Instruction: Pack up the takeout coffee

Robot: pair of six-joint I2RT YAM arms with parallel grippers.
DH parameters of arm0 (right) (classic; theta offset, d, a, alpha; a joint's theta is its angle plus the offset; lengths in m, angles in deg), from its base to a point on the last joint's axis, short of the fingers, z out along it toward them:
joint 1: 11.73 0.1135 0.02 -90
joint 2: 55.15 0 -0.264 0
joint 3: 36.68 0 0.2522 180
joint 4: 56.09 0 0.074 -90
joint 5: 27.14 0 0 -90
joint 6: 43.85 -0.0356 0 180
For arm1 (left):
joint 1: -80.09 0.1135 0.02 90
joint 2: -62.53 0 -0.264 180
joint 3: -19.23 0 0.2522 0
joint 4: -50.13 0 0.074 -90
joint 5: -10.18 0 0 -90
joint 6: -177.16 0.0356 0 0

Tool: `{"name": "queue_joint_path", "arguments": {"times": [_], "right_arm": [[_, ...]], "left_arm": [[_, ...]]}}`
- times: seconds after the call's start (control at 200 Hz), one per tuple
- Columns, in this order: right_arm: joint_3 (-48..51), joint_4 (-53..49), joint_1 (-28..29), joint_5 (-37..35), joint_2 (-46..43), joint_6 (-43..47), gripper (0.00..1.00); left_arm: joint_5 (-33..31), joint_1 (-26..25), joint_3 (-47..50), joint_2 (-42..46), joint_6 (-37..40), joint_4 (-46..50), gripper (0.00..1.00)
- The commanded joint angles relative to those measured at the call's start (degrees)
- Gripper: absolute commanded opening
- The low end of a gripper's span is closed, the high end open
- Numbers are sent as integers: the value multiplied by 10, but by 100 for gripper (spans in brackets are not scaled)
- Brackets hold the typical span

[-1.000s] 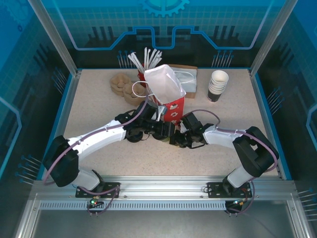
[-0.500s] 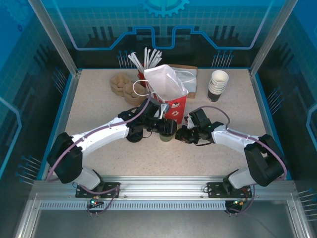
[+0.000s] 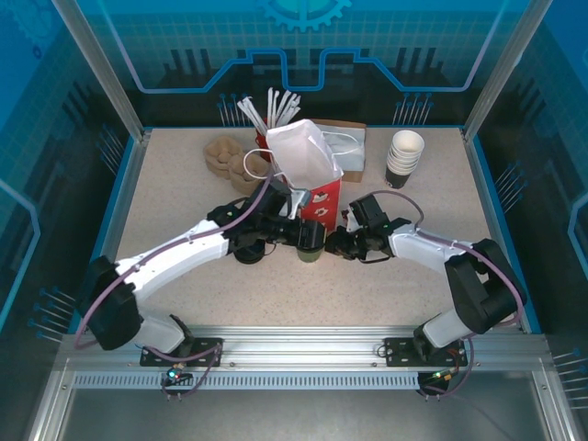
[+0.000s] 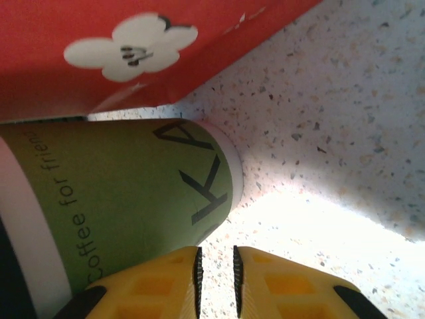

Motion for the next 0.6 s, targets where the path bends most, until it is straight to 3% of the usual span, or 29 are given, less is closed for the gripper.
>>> {"name": "queue_joint_path", "arguments": {"times": [0.0,0.265,0.595], "right_arm": [[-21,-6,-4,-10,16,3,24],[-44,5,32,-15,47,-3,24],[-51,26,76,-20,75,-22,24]], "left_arm": [[-18,-4,20,54,16,40,67],[-55,10,59,134,22,88,68],[-63,125,86,207,24,143,68]]}}
